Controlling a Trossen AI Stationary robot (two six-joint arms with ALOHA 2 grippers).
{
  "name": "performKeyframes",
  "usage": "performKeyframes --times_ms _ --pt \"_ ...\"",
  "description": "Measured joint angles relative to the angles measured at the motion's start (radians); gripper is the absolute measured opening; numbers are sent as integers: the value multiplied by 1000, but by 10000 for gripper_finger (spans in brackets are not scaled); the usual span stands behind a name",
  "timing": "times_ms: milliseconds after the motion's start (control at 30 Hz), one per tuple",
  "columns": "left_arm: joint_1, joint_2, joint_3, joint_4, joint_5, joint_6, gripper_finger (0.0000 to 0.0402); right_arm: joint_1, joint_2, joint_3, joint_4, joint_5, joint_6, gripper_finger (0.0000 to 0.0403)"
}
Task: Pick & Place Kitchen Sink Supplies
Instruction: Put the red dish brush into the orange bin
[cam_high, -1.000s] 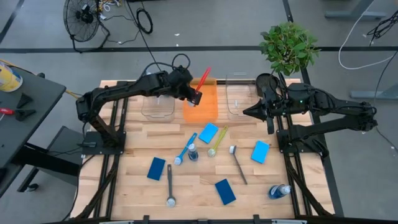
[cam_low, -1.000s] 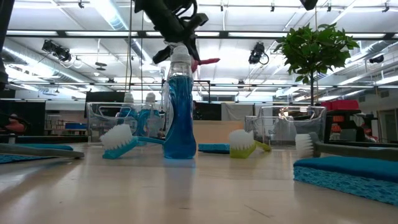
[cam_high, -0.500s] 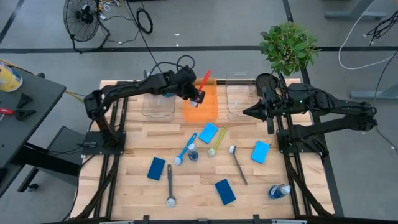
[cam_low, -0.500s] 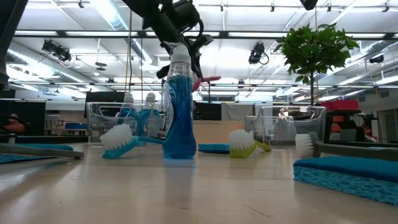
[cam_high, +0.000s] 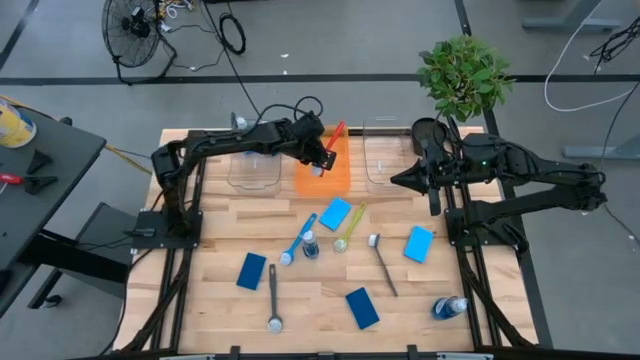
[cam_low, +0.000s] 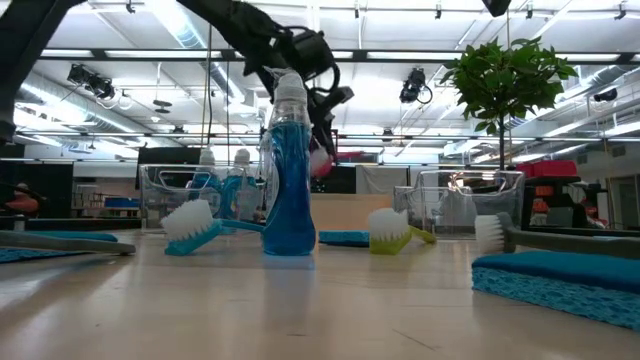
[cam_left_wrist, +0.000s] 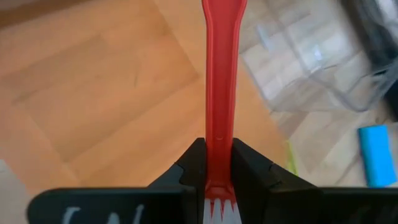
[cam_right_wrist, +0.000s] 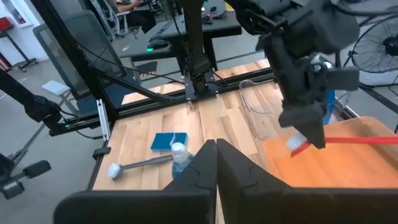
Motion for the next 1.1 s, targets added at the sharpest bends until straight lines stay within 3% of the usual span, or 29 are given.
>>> performKeyframes --times_ms 433,1100 --pt "23 82 3 44 32 15 60 0 0 0 1 1 0 6" --pt "36 99 1 26 41 14 62 0 0 0 0 26 0 6"
